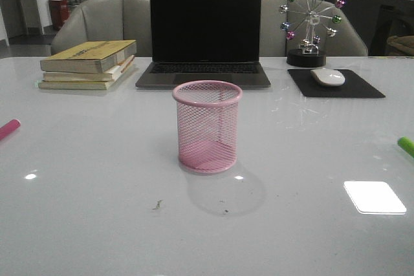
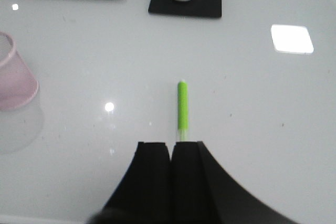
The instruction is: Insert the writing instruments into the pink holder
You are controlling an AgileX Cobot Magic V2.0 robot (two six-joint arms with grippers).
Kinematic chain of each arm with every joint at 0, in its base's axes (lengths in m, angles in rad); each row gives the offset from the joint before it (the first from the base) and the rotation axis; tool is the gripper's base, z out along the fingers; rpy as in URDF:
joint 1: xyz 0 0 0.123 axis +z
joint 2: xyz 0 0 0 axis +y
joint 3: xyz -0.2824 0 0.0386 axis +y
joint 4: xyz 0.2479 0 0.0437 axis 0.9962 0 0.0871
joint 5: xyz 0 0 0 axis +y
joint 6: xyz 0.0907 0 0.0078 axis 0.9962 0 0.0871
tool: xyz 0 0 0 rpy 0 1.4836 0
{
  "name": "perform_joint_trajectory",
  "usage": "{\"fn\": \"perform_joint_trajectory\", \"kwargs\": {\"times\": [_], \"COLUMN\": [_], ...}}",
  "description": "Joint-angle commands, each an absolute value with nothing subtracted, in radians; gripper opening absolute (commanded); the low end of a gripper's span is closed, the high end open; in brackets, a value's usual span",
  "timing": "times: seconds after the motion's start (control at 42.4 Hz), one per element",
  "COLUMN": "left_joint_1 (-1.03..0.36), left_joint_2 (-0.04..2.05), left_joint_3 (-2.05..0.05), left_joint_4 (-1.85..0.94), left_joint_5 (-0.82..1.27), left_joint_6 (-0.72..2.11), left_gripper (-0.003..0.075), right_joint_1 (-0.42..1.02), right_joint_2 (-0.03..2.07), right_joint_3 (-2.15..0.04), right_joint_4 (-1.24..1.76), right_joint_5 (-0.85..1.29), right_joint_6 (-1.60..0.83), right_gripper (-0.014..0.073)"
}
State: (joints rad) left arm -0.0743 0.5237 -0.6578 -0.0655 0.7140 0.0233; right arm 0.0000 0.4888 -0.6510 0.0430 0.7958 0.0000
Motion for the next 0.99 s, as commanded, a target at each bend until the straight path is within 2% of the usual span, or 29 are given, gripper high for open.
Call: {"fn": "perform_joint_trajectory", "kwargs": {"times": [0.0, 0.236, 0.307, 0.354, 0.425, 0.448, 0.519, 0.566, 0.661, 0.779, 0.967], "left_joint_1": [-0.082, -0.082, -0.082, -0.082, -0.082, -0.082, -0.082, -0.082, -0.084, -0.124, -0.265], "left_joint_2": [0.584, 0.687, 0.705, 0.714, 0.719, 0.719, 0.719, 0.719, 0.719, 0.719, 0.719], "left_joint_3": [-0.688, -0.688, -0.688, -0.688, -0.688, -0.688, -0.688, -0.688, -0.688, -0.688, -0.688], "left_joint_4": [-0.073, -0.082, -0.082, -0.082, -0.082, -0.082, -0.082, -0.082, -0.095, -0.15, -0.193], "left_joint_5": [0.684, 0.673, 0.673, 0.673, 0.671, 0.67, 0.67, 0.67, 0.67, 0.663, 0.654], "left_joint_6": [0.018, 0.018, 0.018, 0.018, 0.023, 0.025, 0.039, 0.049, 0.051, 0.109, 0.16], "left_gripper": [0.0091, 0.0091, 0.0092, 0.0095, 0.0152, 0.0195, 0.0342, 0.0429, 0.0542, 0.0537, 0.0507], "right_joint_1": [0.0, 0.0, 0.0, 0.0, 0.0, 0.0, 0.0, 0.0, -0.002, -0.018, -0.035], "right_joint_2": [0.541, 0.632, 0.653, 0.663, 0.677, 0.678, 0.692, 0.7, 0.731, 0.802, 0.985], "right_joint_3": [-0.679, -0.679, -0.679, -0.679, -0.679, -0.679, -0.679, -0.679, -0.679, -0.691, -0.749], "right_joint_4": [0.034, 0.034, 0.034, 0.034, 0.034, 0.034, 0.034, 0.034, 0.028, -0.005, 0.0], "right_joint_5": [0.777, 0.835, 0.844, 0.851, 0.852, 0.852, 0.852, 0.852, 0.849, 0.841, 0.826], "right_joint_6": [-0.009, -0.009, -0.009, -0.009, -0.009, -0.009, -0.009, -0.009, 0.0, 0.04, 0.041], "right_gripper": [0.0057, 0.006, 0.0092, 0.0168, 0.0329, 0.0395, 0.0521, 0.0564, 0.0582, 0.0582, 0.0582]}}
